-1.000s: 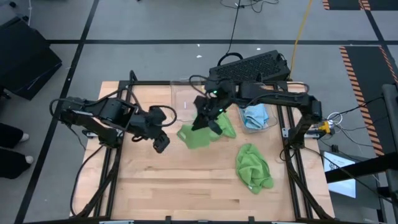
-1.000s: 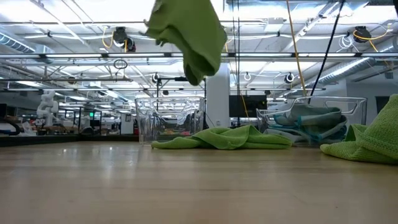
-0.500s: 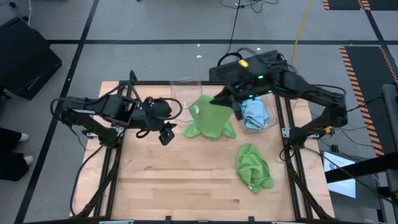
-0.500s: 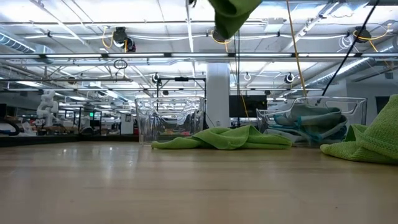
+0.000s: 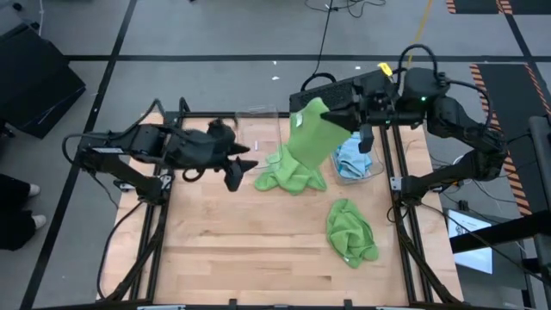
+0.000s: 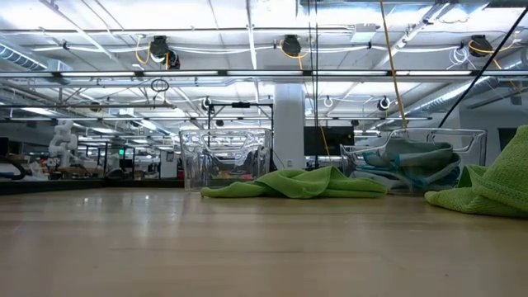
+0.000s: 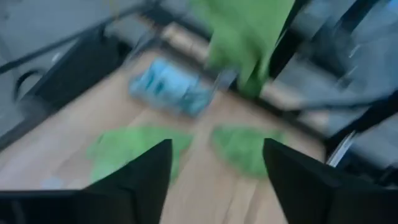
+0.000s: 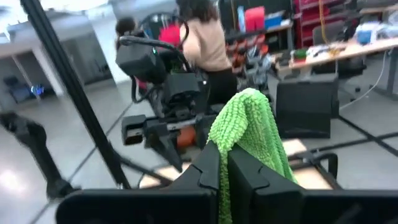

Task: Fold microfiber towels
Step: Fold the bottom left green microfiber towel

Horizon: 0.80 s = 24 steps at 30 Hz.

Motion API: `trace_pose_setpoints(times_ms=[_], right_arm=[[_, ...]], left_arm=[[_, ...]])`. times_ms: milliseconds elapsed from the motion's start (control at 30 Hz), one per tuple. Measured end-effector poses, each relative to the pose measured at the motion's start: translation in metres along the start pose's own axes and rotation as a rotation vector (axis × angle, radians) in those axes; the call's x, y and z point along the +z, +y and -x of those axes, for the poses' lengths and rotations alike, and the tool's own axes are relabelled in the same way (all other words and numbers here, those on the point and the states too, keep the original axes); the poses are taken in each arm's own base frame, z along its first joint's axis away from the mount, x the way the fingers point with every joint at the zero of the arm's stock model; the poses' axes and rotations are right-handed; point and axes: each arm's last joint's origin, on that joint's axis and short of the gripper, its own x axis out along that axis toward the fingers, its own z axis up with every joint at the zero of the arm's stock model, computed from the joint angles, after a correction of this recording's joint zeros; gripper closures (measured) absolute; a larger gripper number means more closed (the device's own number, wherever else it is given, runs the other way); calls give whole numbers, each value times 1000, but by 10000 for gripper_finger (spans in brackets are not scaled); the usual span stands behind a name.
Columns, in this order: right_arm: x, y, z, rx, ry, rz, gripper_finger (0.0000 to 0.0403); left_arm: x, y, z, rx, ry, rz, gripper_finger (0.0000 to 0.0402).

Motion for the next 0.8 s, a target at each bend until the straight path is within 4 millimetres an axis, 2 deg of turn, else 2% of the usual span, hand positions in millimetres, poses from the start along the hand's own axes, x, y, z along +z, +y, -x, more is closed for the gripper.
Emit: trace_pose_setpoints(times_ms=[167,300,400,500,667,800], right_arm=[[5,1,0,11,-56,-43,399],[4,4,-5,29,-57,-52,399],[4,8,-6,46,-57,-46,399],[3,11,-7,60,-52,-45,399],[0,15,-10,80,-40,-44,399],[0,17,-11,88,-37,-44,399]], left_arm=[[16,-4,7,-83,-138,43,70],[16,2,7,-51,-119,44,28],[13,10,2,-1,-83,31,30],[10,13,-13,-11,-76,37,49],[12,6,-29,-189,-143,24,76],[2,3,-51,-306,-202,48,82]])
